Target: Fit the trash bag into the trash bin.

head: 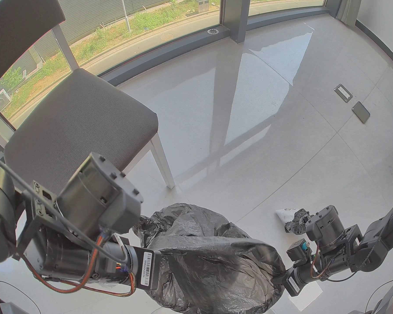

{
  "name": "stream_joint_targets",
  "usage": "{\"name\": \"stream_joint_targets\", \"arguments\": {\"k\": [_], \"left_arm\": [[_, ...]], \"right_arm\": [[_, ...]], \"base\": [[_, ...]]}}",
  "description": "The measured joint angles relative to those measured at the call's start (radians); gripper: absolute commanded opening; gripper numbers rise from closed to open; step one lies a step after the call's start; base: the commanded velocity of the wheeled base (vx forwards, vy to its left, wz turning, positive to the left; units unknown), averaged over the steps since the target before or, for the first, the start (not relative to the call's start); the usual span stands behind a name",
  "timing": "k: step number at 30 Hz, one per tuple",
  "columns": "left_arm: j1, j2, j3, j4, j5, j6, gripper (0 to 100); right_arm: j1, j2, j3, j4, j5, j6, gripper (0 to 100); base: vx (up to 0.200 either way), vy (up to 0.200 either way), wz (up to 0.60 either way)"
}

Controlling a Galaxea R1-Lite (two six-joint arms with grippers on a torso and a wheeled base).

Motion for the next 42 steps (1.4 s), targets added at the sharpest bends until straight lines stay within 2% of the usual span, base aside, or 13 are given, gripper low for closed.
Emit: {"name": "stream_joint_targets", "arguments": {"k": [13, 22, 25, 35, 42], "left_arm": [[0.003, 0.036, -0.029, 0.048, 0.002, -0.006, 0], [-0.005, 0.008, -0.043, 0.200, 0.005, -0.018, 0], [-0.006, -0.007, -0.031, 0.212, 0.003, -0.018, 0], [0.012, 0.048, 0.015, 0.176, -0.002, -0.016, 0], [0.062, 0.154, 0.001, 0.056, -0.030, 0.000, 0]], "right_arm": [[-0.001, -0.099, -0.044, 0.400, 0.031, -0.020, 0], [0.003, -0.108, -0.166, 0.413, 0.030, -0.010, 0], [-0.003, -0.087, -0.201, 0.414, 0.029, -0.010, 0], [-0.019, 0.001, -0.260, 0.423, 0.011, -0.012, 0], [-0.047, 0.038, -0.264, 0.461, -0.064, -0.017, 0]], "base": [[0.000, 0.000, 0.00], [0.000, 0.000, 0.00], [0.000, 0.000, 0.00], [0.000, 0.000, 0.00], [0.000, 0.000, 0.00]]}}
